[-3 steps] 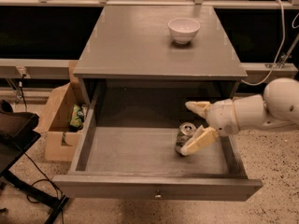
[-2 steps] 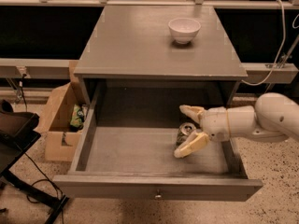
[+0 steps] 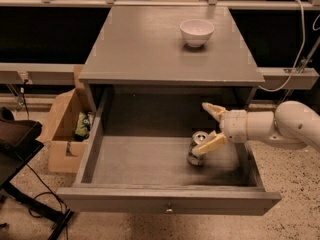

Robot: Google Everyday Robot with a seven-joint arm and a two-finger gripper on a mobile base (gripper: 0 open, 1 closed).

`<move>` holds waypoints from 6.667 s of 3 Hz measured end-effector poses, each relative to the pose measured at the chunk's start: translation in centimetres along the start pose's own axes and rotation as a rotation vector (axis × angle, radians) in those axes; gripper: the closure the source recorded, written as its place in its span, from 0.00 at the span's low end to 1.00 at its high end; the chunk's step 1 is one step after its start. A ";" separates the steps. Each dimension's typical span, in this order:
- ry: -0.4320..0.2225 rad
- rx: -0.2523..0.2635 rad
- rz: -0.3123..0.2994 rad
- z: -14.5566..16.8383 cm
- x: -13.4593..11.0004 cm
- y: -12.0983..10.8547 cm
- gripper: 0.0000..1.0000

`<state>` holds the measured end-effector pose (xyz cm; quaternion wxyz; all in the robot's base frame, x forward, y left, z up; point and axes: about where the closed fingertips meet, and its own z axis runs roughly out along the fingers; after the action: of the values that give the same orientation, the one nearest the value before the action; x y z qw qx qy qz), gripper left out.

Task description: Pick 7up can from top drawer and place on counter

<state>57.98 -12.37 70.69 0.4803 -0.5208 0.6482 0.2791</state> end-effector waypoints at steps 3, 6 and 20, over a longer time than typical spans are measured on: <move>-0.036 -0.077 0.038 1.7 1.3 4.3 0.15; -0.022 -0.117 0.090 3.0 1.6 7.2 0.86; 0.034 0.311 0.352 -4.5 -17.4 -20.2 0.51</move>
Offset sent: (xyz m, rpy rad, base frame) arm -0.0276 0.0202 -0.0385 0.0717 0.0775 0.0573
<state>75.51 -15.26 91.09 0.4877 -0.3242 0.7722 0.2465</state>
